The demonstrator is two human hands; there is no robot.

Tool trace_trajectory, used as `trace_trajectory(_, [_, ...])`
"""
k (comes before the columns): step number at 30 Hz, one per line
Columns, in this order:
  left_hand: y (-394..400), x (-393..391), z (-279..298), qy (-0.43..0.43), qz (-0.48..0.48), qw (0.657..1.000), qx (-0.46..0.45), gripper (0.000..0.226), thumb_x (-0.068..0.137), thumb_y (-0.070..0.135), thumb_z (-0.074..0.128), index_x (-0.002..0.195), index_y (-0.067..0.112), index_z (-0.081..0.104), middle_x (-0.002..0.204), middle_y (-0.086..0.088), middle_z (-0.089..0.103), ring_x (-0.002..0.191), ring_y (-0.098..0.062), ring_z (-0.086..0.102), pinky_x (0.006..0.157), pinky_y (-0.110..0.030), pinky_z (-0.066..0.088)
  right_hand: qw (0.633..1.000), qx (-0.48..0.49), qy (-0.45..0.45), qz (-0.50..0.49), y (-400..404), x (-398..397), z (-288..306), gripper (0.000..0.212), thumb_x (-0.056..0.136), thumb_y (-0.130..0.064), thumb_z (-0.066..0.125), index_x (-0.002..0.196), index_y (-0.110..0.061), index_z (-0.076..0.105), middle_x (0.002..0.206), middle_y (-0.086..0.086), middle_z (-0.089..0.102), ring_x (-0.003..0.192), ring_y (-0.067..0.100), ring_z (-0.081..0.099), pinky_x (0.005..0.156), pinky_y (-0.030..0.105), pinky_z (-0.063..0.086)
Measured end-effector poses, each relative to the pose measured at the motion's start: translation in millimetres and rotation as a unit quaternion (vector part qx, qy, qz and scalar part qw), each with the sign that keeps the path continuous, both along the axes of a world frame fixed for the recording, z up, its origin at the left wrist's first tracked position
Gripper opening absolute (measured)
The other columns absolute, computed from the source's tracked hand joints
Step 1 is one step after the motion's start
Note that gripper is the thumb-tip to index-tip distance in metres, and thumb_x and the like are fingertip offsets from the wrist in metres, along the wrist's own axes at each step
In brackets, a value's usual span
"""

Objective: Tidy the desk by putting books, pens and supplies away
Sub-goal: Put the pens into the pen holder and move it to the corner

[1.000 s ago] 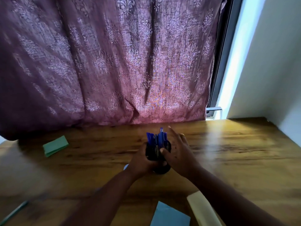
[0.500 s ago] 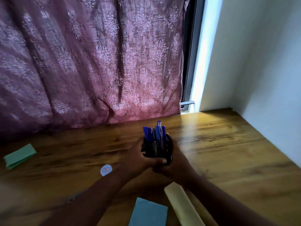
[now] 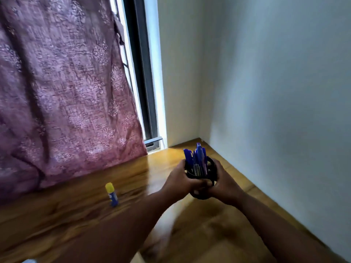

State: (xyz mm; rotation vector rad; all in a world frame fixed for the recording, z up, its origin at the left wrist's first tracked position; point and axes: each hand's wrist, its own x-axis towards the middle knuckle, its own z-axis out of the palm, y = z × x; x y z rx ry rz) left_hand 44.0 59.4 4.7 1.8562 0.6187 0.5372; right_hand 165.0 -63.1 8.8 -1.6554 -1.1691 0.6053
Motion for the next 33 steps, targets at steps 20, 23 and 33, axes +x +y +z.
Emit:
trace_trajectory(20, [55,140,-21,0.054,0.081,0.99,0.098,0.081,0.057,0.04,0.088,0.124,0.019,0.049,0.109,0.009,0.062,0.098,-0.01,0.059,0.064,-0.013,0.04,0.996,-0.022,0.04,-0.079,76,128,-39,0.092,0.06,-0.021,0.087,0.137,-0.032,0.038,0.111,-0.015,0.059,0.102,0.004,0.058,0.083,0.014,0.044])
trace_trajectory(23, [73,148,-21,0.059,0.093,0.989,0.094,0.08,0.057,0.038,0.089,0.122,0.018,0.049,0.109,0.006,0.063,0.099,-0.012,0.06,0.066,-0.014,0.042,0.996,-0.027,0.032,-0.081,96,134,-40,0.085,0.061,-0.015,0.085,0.133,-0.029,0.043,0.105,-0.019,0.061,0.109,0.009,0.06,0.091,0.024,0.046])
trace_trajectory(33, [116,169,-24,0.064,0.111,0.987,0.096,0.08,0.059,0.04,0.088,0.125,0.016,0.05,0.112,0.005,0.063,0.098,-0.011,0.058,0.064,-0.012,0.039,0.995,-0.038,-0.024,-0.09,130,148,-30,0.063,0.073,-0.013,0.077,0.126,-0.03,0.048,0.097,-0.018,0.052,0.08,-0.006,0.048,0.052,-0.002,0.031])
